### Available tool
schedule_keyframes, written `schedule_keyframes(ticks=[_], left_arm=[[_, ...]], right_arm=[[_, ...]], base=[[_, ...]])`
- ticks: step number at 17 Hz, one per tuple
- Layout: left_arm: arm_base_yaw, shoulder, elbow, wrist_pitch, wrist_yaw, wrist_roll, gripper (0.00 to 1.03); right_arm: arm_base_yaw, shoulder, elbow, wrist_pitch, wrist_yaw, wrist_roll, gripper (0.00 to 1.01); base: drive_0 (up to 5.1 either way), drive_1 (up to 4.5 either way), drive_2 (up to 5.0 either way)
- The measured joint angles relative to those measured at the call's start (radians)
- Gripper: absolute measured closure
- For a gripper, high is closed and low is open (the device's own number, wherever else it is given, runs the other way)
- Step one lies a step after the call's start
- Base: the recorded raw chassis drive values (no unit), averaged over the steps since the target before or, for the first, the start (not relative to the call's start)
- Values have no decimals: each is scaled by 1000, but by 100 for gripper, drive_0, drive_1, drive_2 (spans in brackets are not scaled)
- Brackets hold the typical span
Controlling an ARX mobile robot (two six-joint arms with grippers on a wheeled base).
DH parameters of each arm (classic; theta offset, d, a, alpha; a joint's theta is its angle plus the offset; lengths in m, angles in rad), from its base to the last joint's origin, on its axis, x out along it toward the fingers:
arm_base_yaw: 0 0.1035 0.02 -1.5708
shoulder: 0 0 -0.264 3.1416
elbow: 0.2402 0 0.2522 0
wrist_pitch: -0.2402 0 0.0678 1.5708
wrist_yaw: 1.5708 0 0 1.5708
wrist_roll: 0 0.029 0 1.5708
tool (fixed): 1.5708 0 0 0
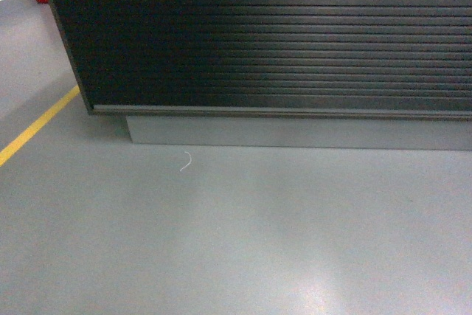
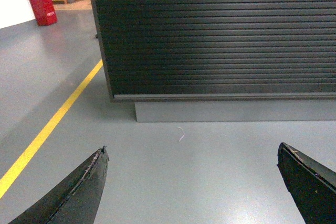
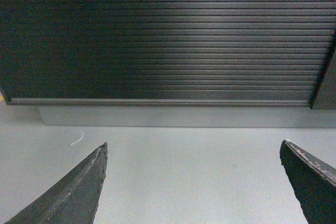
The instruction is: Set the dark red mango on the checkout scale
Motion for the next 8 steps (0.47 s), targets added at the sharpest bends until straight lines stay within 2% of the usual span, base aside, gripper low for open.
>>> schedule_keyframes(ticks=[8], left_arm=[[0,0,0,3,0,0,5]], right_arm=[[0,0,0,3,0,0,3]], base=[[0,0,0]])
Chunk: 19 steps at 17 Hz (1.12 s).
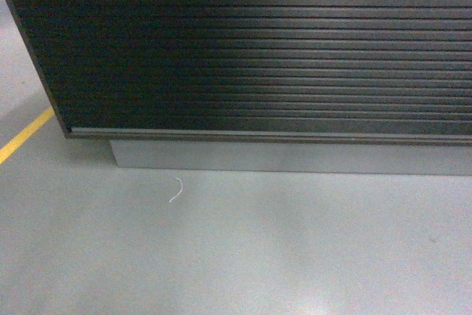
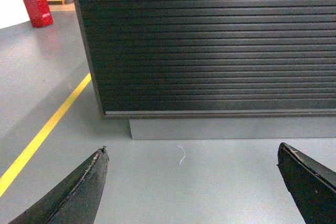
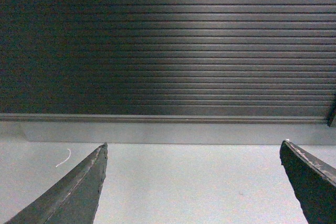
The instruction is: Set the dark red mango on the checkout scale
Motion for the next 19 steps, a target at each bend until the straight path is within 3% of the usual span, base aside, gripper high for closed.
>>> schedule_keyframes(ticks=[19], left_arm=[[0,0,0,2,0,0,5]], right_arm=[[0,0,0,-1,0,0,3]], base=[[0,0,0]])
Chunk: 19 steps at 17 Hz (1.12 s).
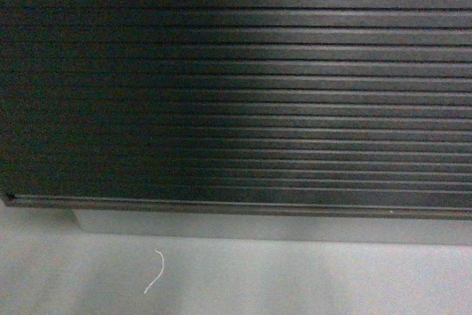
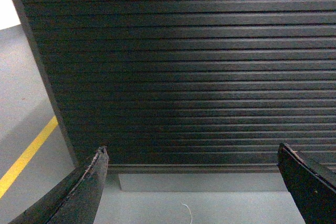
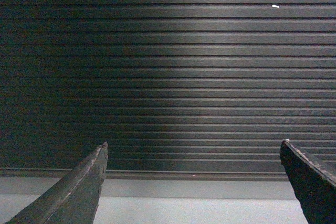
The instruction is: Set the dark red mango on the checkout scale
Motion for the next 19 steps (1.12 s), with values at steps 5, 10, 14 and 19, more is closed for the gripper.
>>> schedule_keyframes(ticks=[5,10,14,19], left_arm=[[0,0,0,-3,0,0,5],[0,0,0,-3,0,0,5],[0,0,0,-3,0,0,5],[0,0,0,-3,0,0,5]], right_arm=[[0,0,0,0,0,0,3],[0,0,0,1,0,0,3],[0,0,0,-1,0,0,3],[0,0,0,-1,0,0,3]], base=[[-10,384,-404],[-7,387,-401],[-7,387,-401],[-1,77,-80]])
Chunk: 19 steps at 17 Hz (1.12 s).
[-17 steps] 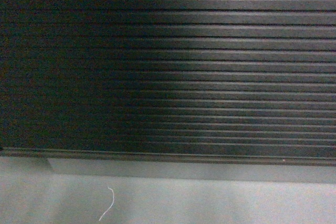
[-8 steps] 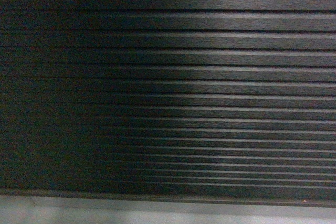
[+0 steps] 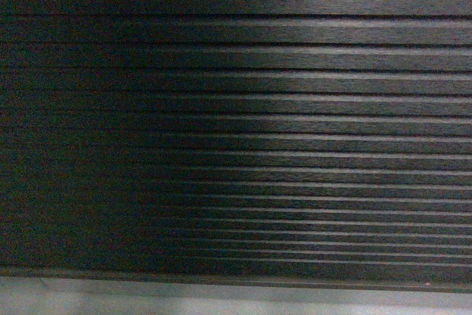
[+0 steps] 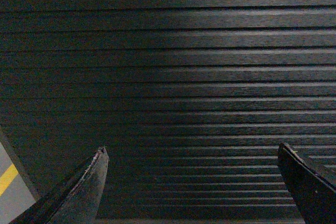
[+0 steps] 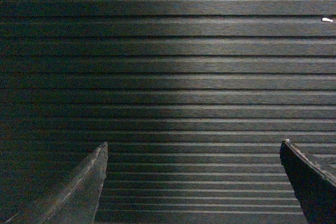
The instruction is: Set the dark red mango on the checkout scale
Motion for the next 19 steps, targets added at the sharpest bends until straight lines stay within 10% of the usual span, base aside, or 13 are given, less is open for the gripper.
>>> schedule_keyframes(ticks=[19], left_arm=[[0,0,0,0,0,0,5]], right_arm=[[0,0,0,-1,0,0,3]], base=[[0,0,0]])
